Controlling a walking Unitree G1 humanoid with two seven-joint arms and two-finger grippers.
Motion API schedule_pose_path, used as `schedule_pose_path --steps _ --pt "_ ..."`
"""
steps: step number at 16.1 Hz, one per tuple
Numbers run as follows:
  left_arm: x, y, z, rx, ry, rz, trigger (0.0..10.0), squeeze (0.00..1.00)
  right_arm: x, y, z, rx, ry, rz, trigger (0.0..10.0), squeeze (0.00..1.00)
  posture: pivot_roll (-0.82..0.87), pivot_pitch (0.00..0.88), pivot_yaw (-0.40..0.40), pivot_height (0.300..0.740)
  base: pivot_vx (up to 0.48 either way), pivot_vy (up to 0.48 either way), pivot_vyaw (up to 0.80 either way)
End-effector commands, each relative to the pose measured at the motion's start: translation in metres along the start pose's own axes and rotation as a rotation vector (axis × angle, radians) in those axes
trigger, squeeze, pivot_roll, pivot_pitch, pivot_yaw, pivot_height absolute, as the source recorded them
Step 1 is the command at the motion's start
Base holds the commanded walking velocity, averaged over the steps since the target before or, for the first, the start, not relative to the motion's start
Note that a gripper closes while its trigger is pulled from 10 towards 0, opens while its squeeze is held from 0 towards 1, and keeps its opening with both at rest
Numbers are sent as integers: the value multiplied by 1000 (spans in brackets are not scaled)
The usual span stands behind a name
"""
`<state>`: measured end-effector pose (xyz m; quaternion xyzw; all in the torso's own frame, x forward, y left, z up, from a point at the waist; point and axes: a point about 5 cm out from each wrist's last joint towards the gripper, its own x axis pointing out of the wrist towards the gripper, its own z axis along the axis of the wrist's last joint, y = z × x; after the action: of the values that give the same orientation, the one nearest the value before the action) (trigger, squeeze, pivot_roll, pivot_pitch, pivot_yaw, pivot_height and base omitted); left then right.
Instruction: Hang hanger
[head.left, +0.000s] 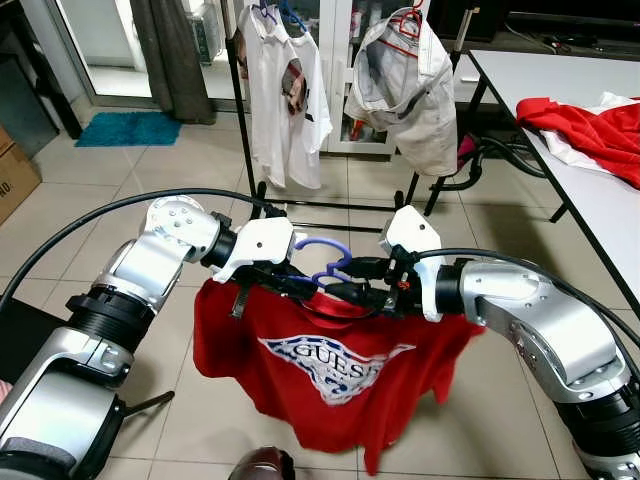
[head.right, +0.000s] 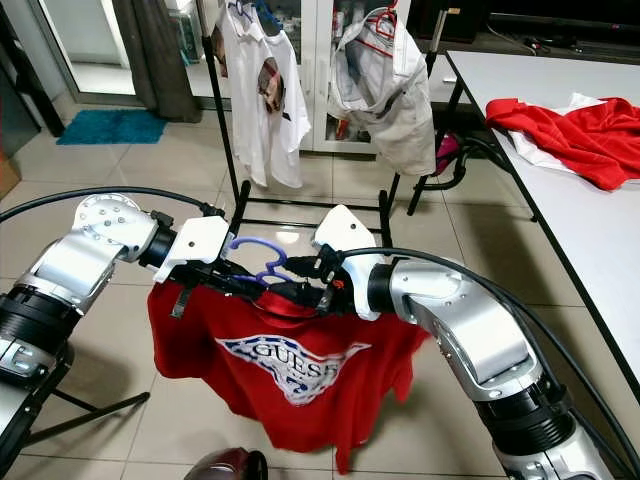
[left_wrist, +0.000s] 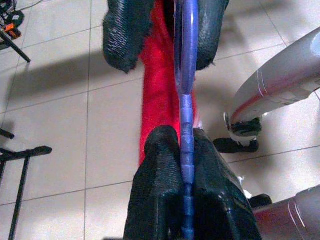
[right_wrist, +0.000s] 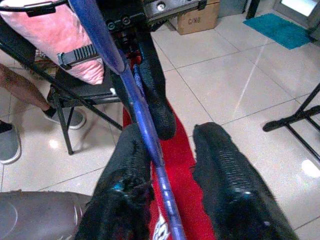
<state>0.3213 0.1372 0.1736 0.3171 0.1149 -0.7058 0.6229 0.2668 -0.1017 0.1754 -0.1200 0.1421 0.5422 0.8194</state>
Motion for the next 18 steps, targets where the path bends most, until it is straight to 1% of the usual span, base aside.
schedule_pose_path --steps 1,4,8,11,12,13,14,15,16,17,18 --pt "-3 4 9 35 -26 12 0 0 1 -1 0 0 14 -6 0 0 53 10 31 740 0 0 0" --pt "-3 4 10 38 -26 9 0 0 1 -2 0 2 9 -9 0 0 53 7 33 740 0 0 0" --pt "-2 5 13 46 -38 6 0 0 1 5 3 -19 -23 42 0 0 51 0 36 740 0 0 0" --pt "-3 6 11 40 -31 9 0 0 -2 6 6 -15 -53 63 0 0 51 0 38 740 0 0 0" --pt "-5 8 10 43 -33 44 3961 0 -5 8 7 -16 -62 85 0 0 50 0 39 740 0 0 0" --pt "-5 10 10 46 -35 66 3961 0 -5 8 7 -15 -64 90 0 0 50 0 40 740 0 0 0" --pt "-6 12 15 2 -95 69 10000 0 -7 9 5 -15 -62 94 0 0 48 0 40 740 0 0 0" --pt "-7 14 19 2 -134 74 10000 0 -7 9 4 -16 -60 98 0 0 47 0 40 740 0 0 0" --pt "-9 15 22 2 -166 74 10000 1000 -8 9 3 -17 -56 100 0 0 45 0 41 740 0 0 0" --pt "-11 12 24 -23 -184 33 10000 1000 -8 9 1 -17 -48 101 0 0 45 0 41 740 0 0 0" --pt "-12 12 24 -16 -193 37 10000 1000 -8 8 -1 -9 -37 88 0 0 44 0 40 740 0 0 0"
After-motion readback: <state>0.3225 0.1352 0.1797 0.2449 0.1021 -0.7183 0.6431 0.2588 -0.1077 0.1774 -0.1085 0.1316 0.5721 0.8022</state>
